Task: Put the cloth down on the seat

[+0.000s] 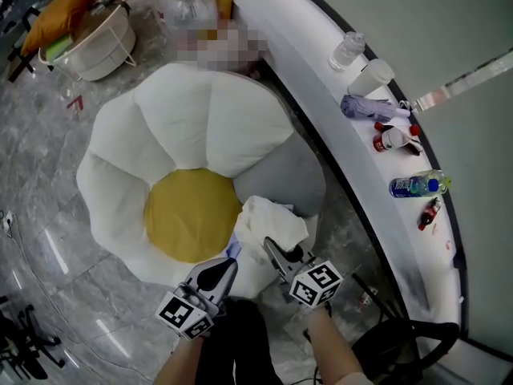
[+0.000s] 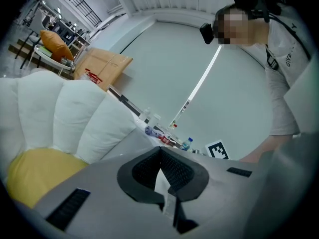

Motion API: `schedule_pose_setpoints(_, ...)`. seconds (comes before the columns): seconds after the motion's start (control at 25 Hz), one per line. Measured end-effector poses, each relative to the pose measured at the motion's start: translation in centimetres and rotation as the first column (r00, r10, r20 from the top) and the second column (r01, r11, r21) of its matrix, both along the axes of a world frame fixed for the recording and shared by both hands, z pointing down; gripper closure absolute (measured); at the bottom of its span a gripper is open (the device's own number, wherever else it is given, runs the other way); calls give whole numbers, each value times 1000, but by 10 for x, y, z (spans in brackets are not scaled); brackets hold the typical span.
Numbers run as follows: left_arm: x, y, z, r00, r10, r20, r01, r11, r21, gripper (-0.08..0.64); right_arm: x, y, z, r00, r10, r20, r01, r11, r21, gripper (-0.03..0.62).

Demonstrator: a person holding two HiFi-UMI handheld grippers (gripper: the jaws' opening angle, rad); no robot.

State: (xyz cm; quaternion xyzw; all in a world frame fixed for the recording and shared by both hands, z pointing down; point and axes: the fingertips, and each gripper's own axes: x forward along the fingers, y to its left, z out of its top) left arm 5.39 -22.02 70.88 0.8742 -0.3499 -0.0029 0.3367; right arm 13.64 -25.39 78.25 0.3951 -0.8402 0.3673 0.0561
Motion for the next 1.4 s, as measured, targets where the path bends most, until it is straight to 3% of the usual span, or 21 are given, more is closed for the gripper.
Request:
schedule_pose_setpoints(0.24,8,9,44,1000,10,1,-10,1000,-26,546,0,5,38,1000,7,29,-7,1000,-6,514)
schedule_pose_setpoints(0.56,12,9,80,1000,12,-5,-12,1000,-24,547,2,18,86,997,29,77,-23,996,-84,509)
schedule_pose_setpoints(0.84,6,12,88,1000,-6,-21,6,1000,-17,546,-1,26,101,996,33,78,-26,995,-97,500)
schedule_pose_setpoints(1.2,3,20,84,1000,-8,-21,8,1000,-19,546,-2,36,105,996,65,64,-57,991,-125,414)
schedule_pose_setpoints(1.4,3,24,84,1000,-9,-20,8,1000,-23,546,-1,44,108,996,63,57,-55,988,-143,405)
